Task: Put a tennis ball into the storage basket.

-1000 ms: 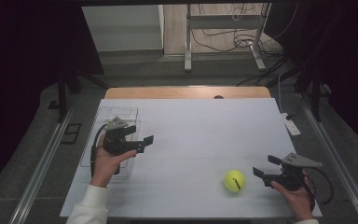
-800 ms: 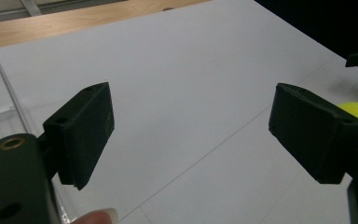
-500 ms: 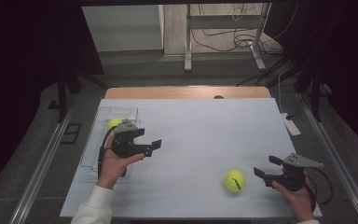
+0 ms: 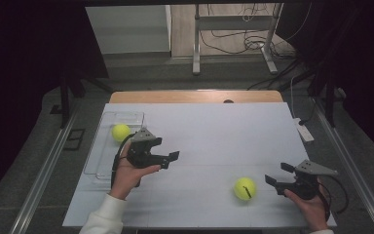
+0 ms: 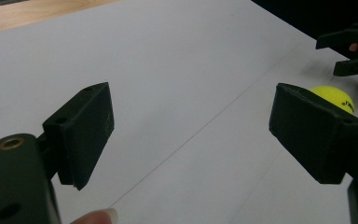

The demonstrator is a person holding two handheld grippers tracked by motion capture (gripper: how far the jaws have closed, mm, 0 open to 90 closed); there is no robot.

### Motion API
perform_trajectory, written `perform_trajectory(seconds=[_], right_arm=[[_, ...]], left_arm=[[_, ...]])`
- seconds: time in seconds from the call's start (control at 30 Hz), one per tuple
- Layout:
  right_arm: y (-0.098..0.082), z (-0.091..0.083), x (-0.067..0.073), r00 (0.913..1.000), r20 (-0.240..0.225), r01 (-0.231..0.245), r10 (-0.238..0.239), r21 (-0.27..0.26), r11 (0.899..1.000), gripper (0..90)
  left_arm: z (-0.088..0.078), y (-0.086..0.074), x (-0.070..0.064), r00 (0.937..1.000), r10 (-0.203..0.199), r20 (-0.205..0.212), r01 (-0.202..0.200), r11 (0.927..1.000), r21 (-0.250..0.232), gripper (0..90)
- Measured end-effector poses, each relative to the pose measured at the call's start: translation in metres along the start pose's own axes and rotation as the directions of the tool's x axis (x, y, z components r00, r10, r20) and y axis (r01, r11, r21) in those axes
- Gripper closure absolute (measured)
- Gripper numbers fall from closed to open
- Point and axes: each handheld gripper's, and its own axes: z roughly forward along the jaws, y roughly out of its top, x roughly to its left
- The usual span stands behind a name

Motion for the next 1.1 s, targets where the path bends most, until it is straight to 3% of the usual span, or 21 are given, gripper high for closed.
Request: perform_trajectory(seconds=[1.1], right_arm=[[0.002,0.006,-0.002,1.0,0.0,-0.002,0.002,0.003,1.0,13.4]], left_arm=[[0.037,-0.005,-0.033,0.9949,0.055,0.085,-0.062,0.994,0.09,14.5]])
